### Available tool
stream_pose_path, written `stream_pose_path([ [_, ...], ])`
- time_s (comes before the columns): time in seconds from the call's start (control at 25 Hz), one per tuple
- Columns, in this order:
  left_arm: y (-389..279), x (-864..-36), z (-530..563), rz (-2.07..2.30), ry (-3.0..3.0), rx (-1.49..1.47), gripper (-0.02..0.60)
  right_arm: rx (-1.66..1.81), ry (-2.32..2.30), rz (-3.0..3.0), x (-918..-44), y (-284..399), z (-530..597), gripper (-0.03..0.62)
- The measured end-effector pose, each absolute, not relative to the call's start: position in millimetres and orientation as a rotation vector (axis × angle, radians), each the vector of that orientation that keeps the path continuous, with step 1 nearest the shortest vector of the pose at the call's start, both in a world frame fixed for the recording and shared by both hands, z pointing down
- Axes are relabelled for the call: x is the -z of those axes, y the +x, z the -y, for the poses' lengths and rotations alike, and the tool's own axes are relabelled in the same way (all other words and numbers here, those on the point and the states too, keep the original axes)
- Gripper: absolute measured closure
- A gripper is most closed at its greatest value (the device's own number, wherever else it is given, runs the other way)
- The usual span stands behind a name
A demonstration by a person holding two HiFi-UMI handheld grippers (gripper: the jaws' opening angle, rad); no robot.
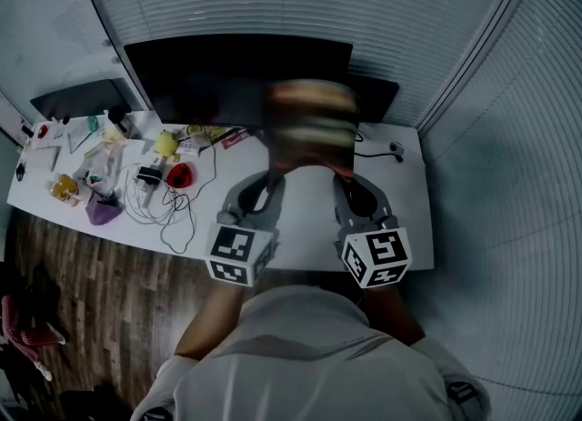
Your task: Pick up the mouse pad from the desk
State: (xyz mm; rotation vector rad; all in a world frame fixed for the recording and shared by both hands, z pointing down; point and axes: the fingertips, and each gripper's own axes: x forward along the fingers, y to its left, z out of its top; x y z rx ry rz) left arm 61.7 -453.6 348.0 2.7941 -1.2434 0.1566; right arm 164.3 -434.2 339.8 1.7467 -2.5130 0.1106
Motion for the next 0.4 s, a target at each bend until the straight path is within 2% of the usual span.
stream_pose_path([
  [0.4, 69.9, -357.5, 454.2, 1.224, 2.785, -0.178, 0.522, -0.100, 1.761, 2.476, -350.1, 173.0, 439.4, 0.560],
])
